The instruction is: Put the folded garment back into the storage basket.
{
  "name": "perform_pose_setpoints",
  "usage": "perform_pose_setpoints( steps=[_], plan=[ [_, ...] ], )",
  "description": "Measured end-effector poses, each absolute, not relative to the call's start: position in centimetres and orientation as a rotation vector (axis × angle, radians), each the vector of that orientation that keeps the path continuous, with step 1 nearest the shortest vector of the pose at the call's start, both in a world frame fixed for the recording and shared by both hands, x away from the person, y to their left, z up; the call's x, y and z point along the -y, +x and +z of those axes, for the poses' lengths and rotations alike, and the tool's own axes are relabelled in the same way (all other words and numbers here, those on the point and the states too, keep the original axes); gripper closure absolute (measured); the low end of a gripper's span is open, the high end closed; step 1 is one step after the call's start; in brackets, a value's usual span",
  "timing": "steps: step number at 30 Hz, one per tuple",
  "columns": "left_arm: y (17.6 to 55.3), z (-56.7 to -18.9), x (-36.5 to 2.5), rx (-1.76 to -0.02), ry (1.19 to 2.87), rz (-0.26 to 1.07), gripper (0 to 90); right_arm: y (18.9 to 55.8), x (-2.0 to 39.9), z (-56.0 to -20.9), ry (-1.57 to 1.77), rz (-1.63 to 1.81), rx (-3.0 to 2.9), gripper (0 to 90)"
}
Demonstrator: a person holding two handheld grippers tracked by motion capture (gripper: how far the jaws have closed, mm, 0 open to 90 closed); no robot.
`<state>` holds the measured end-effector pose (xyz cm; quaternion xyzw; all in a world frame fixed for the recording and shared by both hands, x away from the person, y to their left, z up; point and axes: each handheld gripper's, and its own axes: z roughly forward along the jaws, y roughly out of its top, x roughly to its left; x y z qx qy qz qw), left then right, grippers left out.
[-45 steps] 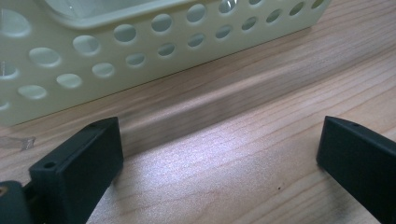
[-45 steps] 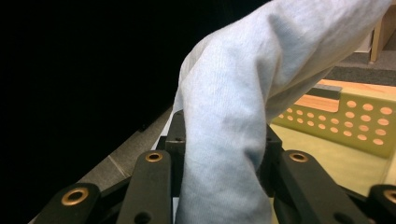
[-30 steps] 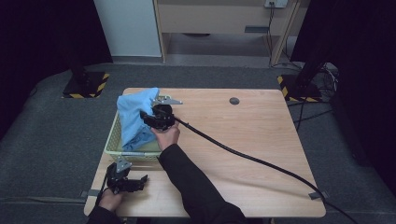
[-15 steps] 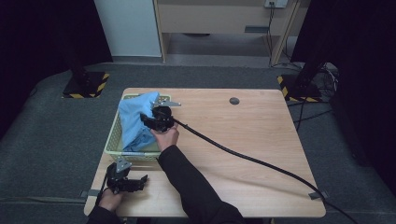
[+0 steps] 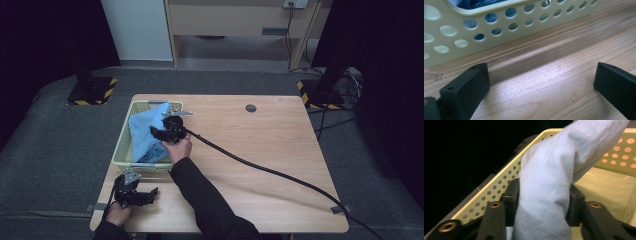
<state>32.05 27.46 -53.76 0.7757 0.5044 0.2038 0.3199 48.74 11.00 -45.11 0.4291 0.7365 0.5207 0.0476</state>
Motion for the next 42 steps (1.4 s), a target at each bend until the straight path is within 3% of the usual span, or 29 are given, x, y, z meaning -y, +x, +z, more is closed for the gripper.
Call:
perform_pose_setpoints(
  steps=[5, 24, 42],
  plan=[
    [32.0, -53.8, -27.4, -1.326, 2.04, 0.537, 0.0, 48.6, -10.5, -43.9, 1.265, 1.551, -2.216, 40.4],
    [32.0, -53.8, -27.4, -1.327, 2.042, 0.539, 0.0, 46.1, -8.1, -38.0, 0.968, 1.536, -2.201, 28.9],
    [32.0, -53.8, -27.4, -1.326, 2.043, 0.539, 0.0, 44.8, -6.9, -36.6, 0.849, 1.457, -2.236, 11.6]
  ],
)
